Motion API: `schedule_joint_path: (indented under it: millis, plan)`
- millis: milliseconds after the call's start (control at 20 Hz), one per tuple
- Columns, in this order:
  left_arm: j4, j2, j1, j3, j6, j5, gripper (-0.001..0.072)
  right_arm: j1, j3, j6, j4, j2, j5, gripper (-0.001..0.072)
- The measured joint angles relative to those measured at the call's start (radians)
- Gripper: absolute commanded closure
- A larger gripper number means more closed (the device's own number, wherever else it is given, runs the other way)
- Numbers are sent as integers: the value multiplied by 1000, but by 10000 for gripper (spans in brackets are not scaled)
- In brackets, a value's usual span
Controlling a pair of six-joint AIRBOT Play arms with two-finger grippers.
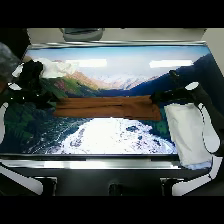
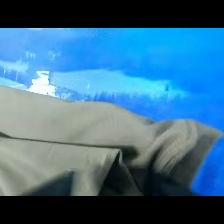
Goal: Fold the shirts.
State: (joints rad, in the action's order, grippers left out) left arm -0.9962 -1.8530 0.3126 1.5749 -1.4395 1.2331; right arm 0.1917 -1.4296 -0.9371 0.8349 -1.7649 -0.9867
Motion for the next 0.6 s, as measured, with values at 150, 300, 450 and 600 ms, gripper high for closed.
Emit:
schedule_joint_path:
  millis: [150,300,450,600]
  plan:
    - [2,16,18,69,0,44,31,29,-31,-7,94,23,-80,16]
    - [4,71,18,109,0,71,32,44,-45,-40,163,8,-167,13]
    - [3,143,-3,126,0,91,32,34,-51,-67,160,-32,-213,13]
    - [3,209,-36,132,2,99,32,8,-54,-87,127,-69,-226,21]
